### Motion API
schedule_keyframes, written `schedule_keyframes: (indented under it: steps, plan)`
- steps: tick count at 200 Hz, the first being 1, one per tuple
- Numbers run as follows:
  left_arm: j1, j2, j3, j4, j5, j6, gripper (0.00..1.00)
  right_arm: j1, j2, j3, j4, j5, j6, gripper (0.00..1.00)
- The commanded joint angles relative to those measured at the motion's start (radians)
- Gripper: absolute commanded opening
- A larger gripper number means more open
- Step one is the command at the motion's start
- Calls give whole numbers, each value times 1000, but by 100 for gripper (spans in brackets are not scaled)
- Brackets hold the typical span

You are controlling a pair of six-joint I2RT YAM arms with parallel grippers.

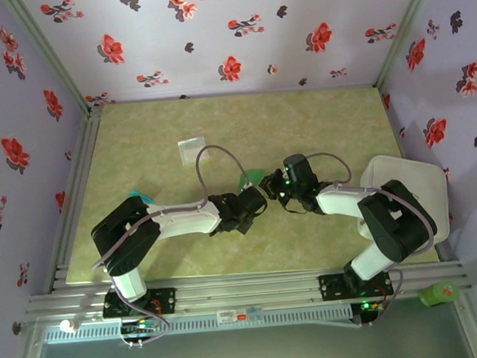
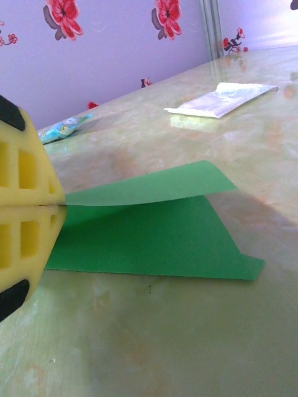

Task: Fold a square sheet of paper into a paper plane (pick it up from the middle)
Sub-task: Fold the wing for the fifth time at the center of the table.

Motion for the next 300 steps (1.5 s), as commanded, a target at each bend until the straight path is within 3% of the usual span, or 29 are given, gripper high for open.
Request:
schedule_keyframes:
  steps: [1, 31, 51, 75, 108, 173, 300]
  plan:
    - [-8, -9, -17, 2, -32, 7, 15, 6, -21, 1, -12, 18, 7, 3]
    - [-9, -9, -22, 4, -33, -4, 11, 6, -23, -1, -13, 21, 5, 7]
    - [-8, -6, -24, 10, -33, -21, 10, 4, -27, 3, -35, 25, -9, 18]
    - [-8, -1, -21, 13, -33, -56, 9, 2, -58, 14, -121, 60, -51, 30]
    - [-6, 5, -19, 21, -27, -120, 8, -12, -138, 20, -286, 135, -121, 36]
    - [13, 34, -20, 41, 22, -237, 9, -40, -235, -10, -389, 186, -161, 39]
    - [52, 49, -8, 55, 155, -245, 14, -40, -169, -23, -341, 136, -160, 40]
